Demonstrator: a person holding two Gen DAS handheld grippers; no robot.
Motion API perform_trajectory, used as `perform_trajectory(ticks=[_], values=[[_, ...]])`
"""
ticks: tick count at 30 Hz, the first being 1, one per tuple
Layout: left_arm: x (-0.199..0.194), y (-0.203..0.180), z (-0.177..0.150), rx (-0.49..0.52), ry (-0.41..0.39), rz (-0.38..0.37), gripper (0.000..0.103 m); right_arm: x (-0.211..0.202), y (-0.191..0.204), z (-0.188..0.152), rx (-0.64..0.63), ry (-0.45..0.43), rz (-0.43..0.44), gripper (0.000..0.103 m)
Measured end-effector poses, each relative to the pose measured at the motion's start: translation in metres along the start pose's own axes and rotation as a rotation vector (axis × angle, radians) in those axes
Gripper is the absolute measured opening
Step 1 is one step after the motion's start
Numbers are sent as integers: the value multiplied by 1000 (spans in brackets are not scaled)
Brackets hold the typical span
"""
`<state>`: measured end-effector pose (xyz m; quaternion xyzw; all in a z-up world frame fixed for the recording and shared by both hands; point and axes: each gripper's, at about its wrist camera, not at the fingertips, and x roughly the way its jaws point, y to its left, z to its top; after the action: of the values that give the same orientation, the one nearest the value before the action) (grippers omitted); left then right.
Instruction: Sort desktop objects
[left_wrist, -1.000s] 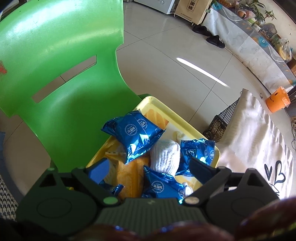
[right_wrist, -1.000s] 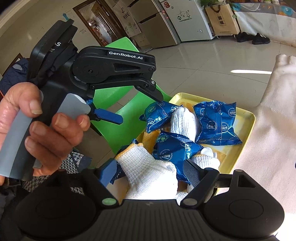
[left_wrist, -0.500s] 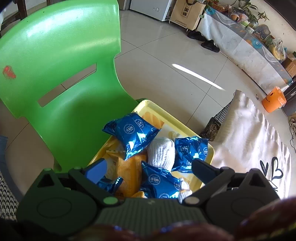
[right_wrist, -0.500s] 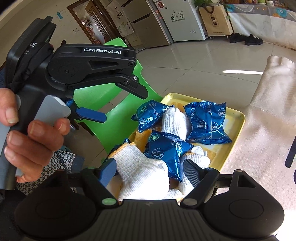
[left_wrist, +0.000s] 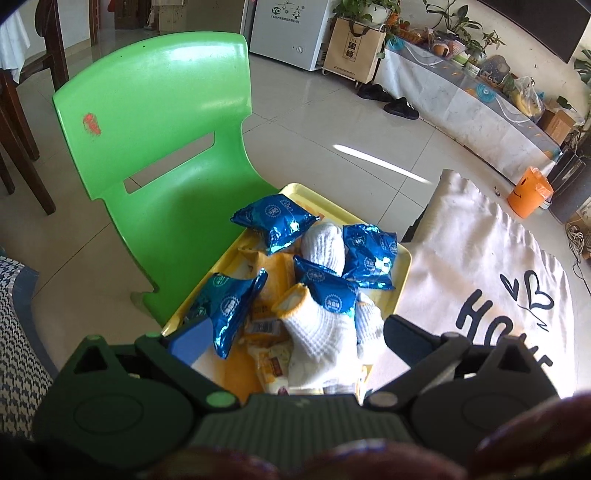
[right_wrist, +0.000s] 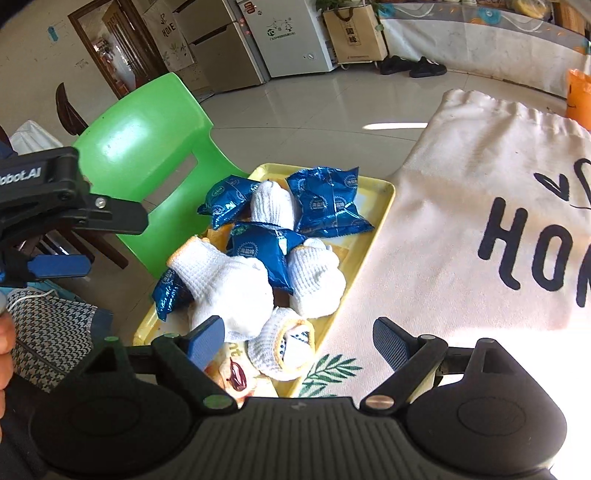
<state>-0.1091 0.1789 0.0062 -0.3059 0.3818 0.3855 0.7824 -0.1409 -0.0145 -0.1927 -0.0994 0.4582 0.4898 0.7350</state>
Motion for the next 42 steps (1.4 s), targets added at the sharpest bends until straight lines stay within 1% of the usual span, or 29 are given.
perform_trajectory(ticks=[3,6,9,14,16,19,22,27,31,37,42], values=[[-14,-6,-18,32,-4,17,102,-9,-6,-12,45,8,-25,88],[-27,-14,-34,87,-16,38,102,-18,-7,-22,34,10,-62,88],[-42,-18,-48,106,-13,32,102,-28,-10,-31,31,14,-94,88],[-62,-26,-71,159,-30,59,103,-48,-16,-41,48,2,-98,89],[-67,-26,-81,164,-18,61,103,-54,-14,-45,32,-4,-107,89],[-72,-26,-93,172,-1,56,103,-60,-11,-52,16,-1,-133,94],[-77,-27,-104,191,0,57,103,-65,-10,-59,24,6,-147,94],[-86,-28,-115,217,-4,62,103,-75,-4,-69,23,-3,-161,94],[-93,-27,-120,228,-9,54,103,-82,-1,-75,56,-14,-155,95],[-101,-26,-122,231,-25,53,103,-92,12,-80,16,-30,-195,95],[-105,-26,-123,243,-32,43,103,-104,22,-75,3,-45,-227,95]])
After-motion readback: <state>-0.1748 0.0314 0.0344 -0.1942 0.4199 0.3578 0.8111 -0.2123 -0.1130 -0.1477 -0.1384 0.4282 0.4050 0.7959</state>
